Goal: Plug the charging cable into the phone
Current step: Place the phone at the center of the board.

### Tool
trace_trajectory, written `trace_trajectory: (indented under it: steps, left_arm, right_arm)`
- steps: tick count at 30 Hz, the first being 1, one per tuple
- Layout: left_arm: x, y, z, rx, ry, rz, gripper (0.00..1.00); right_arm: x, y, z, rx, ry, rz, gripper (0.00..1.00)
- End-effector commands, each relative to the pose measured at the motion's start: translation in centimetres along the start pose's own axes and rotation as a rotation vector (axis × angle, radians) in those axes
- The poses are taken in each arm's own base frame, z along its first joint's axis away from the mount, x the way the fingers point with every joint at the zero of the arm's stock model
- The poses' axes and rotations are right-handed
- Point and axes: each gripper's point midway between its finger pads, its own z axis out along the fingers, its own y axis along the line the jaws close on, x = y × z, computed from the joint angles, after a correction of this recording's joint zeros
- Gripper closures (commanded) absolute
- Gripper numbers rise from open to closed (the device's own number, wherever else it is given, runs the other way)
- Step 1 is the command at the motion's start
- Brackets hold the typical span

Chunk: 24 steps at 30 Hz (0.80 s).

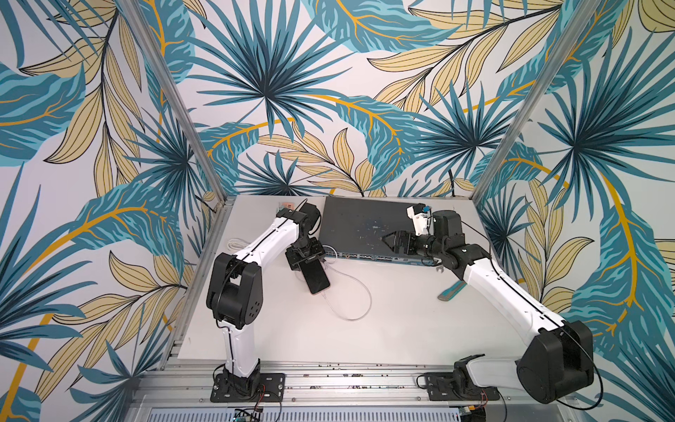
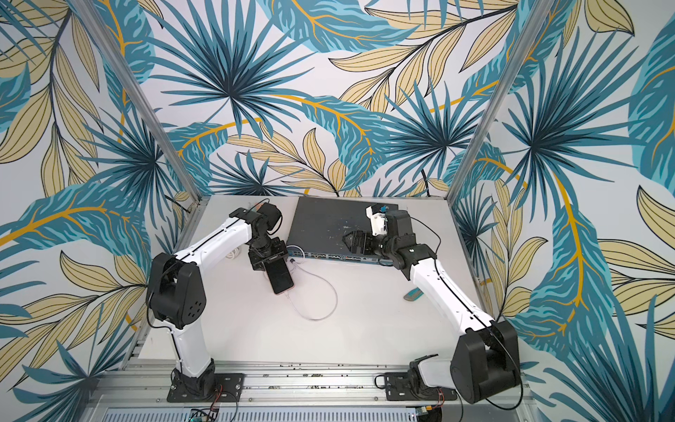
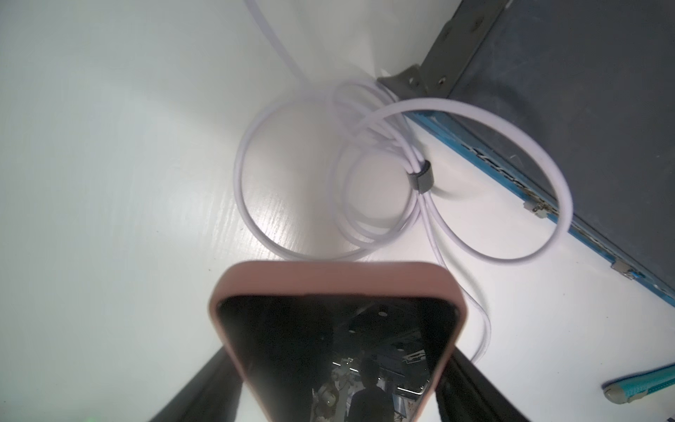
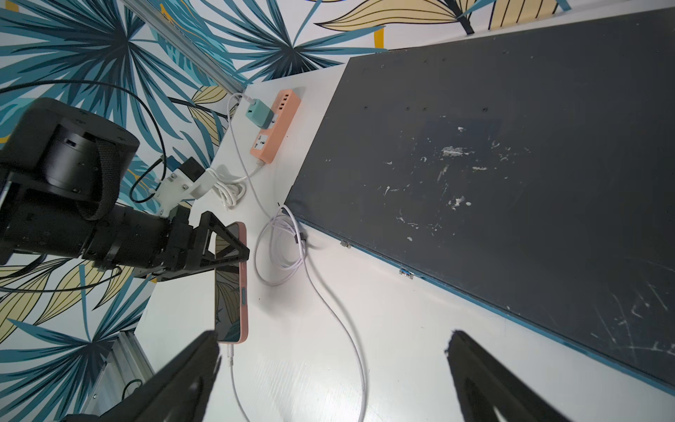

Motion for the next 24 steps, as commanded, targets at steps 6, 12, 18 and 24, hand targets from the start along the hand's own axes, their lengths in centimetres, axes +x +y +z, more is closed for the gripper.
trace_trajectory:
  steps: [6,12,18,24]
  left_arm:
    - [0.1,-3.3,-2.0,0.020,-0.053,0.126,1.00]
    - [1.0,-4.7,-1.6,0.028,-0.032,0.167,1.00]
    - [1.5,-5.1,-0.7,0.005,-0.020,0.198,1.00]
    - [1.5,-6.5,-0.8,0.018,-0.032,0.211,1.00]
  right_arm:
    - [1.9,-1.2,-0.5,0.020,0.029,-0.029,0.00]
    - [2.9,-1.5,-1.1,-0.008,0.017,0.015,0.00]
    - [3.5,-1.9,-1.5,0.003,0.024,0.015,0.01]
    - [4.1,-2.4,-1.9,0.012,0.030,0.014,0.00]
